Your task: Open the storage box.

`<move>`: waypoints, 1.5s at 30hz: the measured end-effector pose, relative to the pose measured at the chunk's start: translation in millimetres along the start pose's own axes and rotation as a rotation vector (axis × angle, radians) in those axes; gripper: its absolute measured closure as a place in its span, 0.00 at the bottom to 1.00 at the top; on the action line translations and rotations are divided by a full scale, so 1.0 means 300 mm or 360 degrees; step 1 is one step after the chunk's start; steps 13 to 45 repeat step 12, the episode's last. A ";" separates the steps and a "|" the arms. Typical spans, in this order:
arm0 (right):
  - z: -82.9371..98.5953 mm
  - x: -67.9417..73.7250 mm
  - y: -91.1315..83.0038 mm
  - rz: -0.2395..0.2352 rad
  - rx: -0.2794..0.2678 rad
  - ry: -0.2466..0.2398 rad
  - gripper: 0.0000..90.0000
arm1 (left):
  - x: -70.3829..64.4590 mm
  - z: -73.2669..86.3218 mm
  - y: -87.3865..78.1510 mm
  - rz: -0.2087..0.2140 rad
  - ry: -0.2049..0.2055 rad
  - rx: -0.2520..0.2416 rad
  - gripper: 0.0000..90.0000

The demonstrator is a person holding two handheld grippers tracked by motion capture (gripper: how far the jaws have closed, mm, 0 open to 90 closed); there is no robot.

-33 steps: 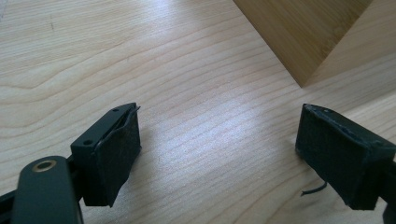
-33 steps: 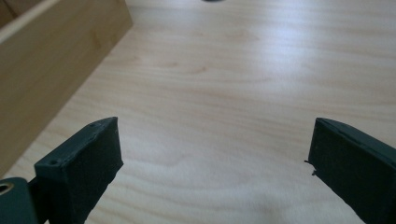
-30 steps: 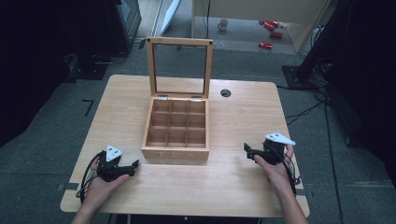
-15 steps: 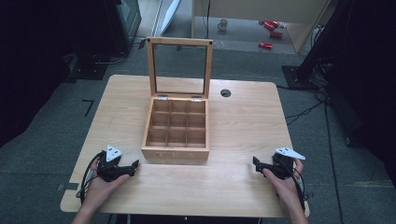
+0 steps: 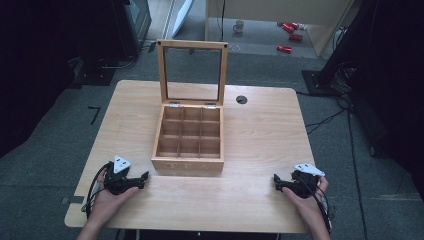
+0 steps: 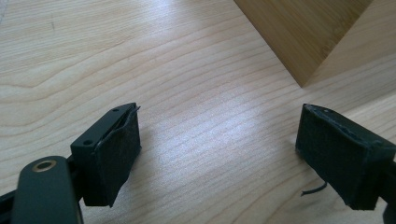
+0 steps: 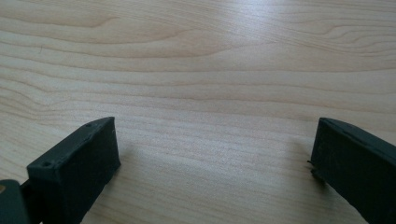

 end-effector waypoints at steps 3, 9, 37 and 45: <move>0.000 -0.001 0.000 -0.0003 0.0000 -0.0005 0.00 | 0.000 0.000 0.000 -0.0001 -0.0001 0.0000 0.16; 0.001 -0.001 -0.001 -0.0002 0.0000 -0.0004 0.01 | 0.000 0.000 0.000 -0.0005 -0.0006 0.0000 0.16; 0.000 -0.001 0.000 -0.0001 -0.0001 -0.0004 0.01 | -0.001 -0.001 0.001 -0.0005 -0.0007 -0.0001 0.16; 0.000 -0.001 0.000 -0.0001 -0.0001 -0.0004 0.01 | -0.001 -0.001 0.001 -0.0005 -0.0007 -0.0001 0.16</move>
Point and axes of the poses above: each handheld gripper's, and its own axes: y roughly forward along the jaws, z roughly out of its underside, x roughly to its left, the point moved 8 cm from there along y, roughly forward along the jaws, and after that the axes turned 9 degrees about y, right-handed, at the moved point
